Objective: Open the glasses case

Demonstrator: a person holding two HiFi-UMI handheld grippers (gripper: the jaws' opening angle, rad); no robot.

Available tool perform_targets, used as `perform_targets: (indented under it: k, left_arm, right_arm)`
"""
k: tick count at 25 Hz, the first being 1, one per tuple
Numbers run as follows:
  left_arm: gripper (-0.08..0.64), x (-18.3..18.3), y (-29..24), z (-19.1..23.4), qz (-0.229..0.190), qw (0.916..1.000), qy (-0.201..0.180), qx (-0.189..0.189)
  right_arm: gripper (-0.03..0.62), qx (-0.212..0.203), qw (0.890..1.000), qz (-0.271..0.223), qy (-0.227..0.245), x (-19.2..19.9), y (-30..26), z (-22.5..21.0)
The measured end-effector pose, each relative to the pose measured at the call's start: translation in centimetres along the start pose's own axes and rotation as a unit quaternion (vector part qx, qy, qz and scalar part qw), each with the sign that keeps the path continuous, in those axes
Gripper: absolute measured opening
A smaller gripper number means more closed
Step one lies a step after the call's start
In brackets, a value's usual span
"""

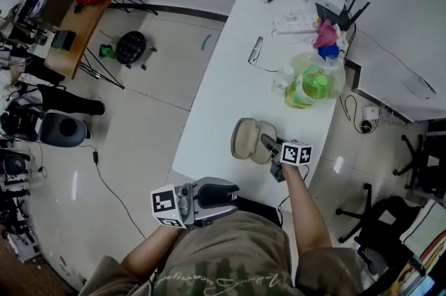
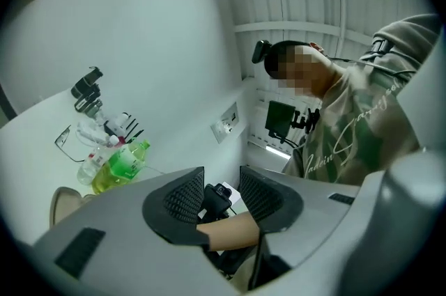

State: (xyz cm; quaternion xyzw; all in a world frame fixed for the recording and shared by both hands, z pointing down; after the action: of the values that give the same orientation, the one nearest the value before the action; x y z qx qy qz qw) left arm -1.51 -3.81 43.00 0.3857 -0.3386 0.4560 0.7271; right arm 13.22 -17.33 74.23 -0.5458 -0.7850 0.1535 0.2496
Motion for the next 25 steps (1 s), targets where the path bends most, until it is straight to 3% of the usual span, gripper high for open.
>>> perform_targets:
  k: [3, 10, 16, 25]
  left_arm:
    - [0.152, -0.7, 0.5, -0.1, 0.016, 0.9996, -0.021, 0.011]
    - [0.152, -1.2, 3.3, 1.9, 0.023, 0.9995, -0.007, -0.018]
    - [0.152, -1.2, 3.0, 2.9, 0.031, 0.9995, -0.003, -0.001]
    - [0.152, -0.3, 3.1, 2.8, 0.027, 0.9996, 0.009, 0.0]
  right_arm:
    - [0.063, 0.009, 1.0, -0.005, -0.024, -1.2, -1.9, -1.2]
    - [0.063, 0.034, 0.999, 0.021, -0.031, -0.8, -3.6, -2.9]
    - [0.063, 0.066, 0.995, 0.021, -0.075, -1.1, -3.3, -4.4]
    - [0.063, 0.081, 0.994, 0.036, -0.065, -1.4, -3.2, -4.6]
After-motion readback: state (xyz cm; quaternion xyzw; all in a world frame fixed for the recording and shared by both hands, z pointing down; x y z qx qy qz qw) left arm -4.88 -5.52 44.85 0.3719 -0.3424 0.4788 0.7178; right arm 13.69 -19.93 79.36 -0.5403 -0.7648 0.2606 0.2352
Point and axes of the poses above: the fingertips, and each gripper's own axes: y backward along the fingers, z to its left, x out of its underside, the point moved 4 cm from there along y, backward along the fingers, and after that the axes turned 12 degrees about -y, right-handed, at the moved point
